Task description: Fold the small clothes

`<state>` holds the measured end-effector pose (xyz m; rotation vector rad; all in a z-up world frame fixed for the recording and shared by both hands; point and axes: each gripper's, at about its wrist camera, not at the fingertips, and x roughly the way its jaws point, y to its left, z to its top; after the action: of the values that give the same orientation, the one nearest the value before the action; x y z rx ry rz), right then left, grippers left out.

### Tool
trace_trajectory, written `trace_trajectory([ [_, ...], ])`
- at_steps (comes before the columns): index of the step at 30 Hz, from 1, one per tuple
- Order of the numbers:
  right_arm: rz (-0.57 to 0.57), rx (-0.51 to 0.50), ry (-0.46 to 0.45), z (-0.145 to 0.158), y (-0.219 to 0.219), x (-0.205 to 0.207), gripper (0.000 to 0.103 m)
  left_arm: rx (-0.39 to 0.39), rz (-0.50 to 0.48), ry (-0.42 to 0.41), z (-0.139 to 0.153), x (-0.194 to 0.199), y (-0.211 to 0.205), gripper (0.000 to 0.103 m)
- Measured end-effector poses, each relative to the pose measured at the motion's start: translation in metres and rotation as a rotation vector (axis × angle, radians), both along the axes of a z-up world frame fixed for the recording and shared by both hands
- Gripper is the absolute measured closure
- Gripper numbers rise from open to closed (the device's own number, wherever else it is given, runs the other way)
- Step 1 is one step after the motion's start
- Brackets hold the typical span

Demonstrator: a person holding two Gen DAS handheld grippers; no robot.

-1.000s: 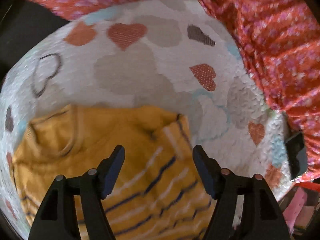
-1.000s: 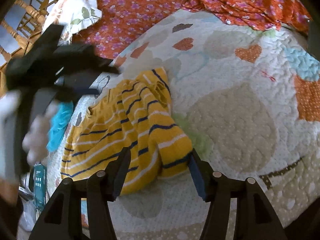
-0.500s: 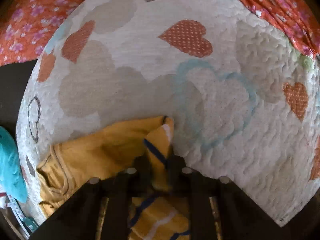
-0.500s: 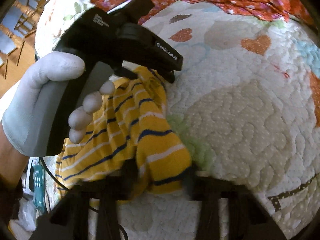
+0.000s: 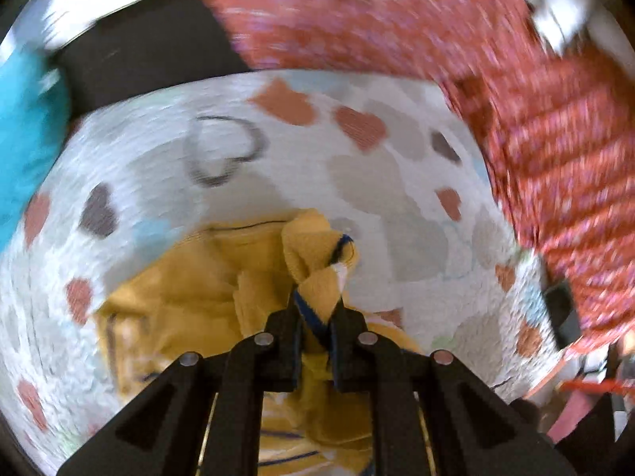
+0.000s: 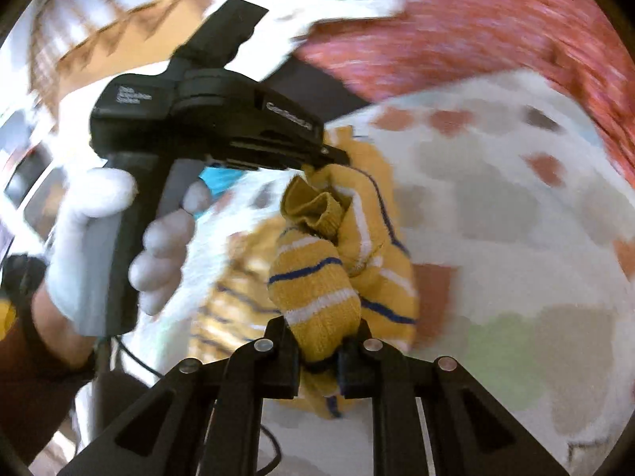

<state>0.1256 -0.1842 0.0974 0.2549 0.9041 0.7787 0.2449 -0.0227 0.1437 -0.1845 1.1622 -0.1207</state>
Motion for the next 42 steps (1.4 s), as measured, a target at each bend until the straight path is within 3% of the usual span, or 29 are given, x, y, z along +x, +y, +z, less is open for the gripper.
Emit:
trace_trajectory([
  [5, 0.184, -0.052, 0.016, 0.001, 0.093, 0.000, 0.090, -0.050, 0.127, -0.001, -0.018, -0.021, 0.080, 0.093],
  [10, 0.307, -0.127, 0.051, -0.026, 0.176, -0.003, 0.090, -0.052, 0.227, 0.001, -0.036, -0.033, 0.144, 0.095],
  [14, 0.353, -0.180, 0.082, -0.052, 0.215, -0.006, 0.090, -0.031, 0.286, 0.011, -0.054, -0.046, 0.174, 0.095],
  [17, 0.372, -0.231, 0.108, -0.073, 0.229, -0.008, 0.090, -0.058, 0.316, 0.031, -0.068, -0.058, 0.187, 0.094],
  [21, 0.379, -0.279, 0.068, -0.083, 0.230, -0.011, 0.086, -0.115, 0.400, 0.027, -0.071, -0.077, 0.208, 0.084],
  [25, 0.422, -0.279, 0.019, -0.064, 0.225, -0.033, 0.070, -0.175, 0.527, -0.008, -0.061, -0.106, 0.231, 0.075],
  [27, 0.442, -0.264, -0.005, -0.049, 0.217, -0.041, 0.062, -0.203, 0.542, -0.026, -0.053, -0.119, 0.229, 0.073],
  [29, 0.434, -0.211, -0.007, -0.031, 0.194, -0.046, 0.062, -0.205, 0.532, -0.056, -0.046, -0.128, 0.217, 0.065],
  [30, 0.410, -0.188, -0.012, -0.022, 0.183, -0.047, 0.062, -0.197, 0.517, -0.073, -0.045, -0.131, 0.207, 0.054],
  [31, 0.365, -0.168, -0.021, -0.014, 0.165, -0.046, 0.062, -0.187, 0.504, -0.081, -0.046, -0.131, 0.199, 0.046],
  [32, 0.314, -0.158, -0.022, -0.008, 0.147, -0.040, 0.062, -0.172, 0.486, -0.081, -0.048, -0.128, 0.191, 0.043],
  [34, 0.214, -0.168, -0.022, -0.004, 0.119, -0.022, 0.062, -0.124, 0.440, -0.044, -0.062, -0.118, 0.172, 0.043],
  [36, 0.122, -0.190, -0.013, -0.001, 0.102, -0.003, 0.062, -0.011, 0.399, 0.030, -0.081, -0.108, 0.155, 0.046],
  [37, 0.083, -0.191, -0.001, 0.000, 0.097, 0.008, 0.062, 0.025, 0.386, 0.050, -0.087, -0.106, 0.151, 0.059],
  [39, 0.034, -0.194, 0.009, 0.000, 0.094, 0.022, 0.062, 0.043, 0.367, 0.095, -0.099, -0.105, 0.147, 0.072],
  [42, 0.012, -0.205, 0.040, -0.006, 0.109, 0.043, 0.062, 0.071, 0.377, 0.099, -0.103, -0.107, 0.150, 0.072],
])
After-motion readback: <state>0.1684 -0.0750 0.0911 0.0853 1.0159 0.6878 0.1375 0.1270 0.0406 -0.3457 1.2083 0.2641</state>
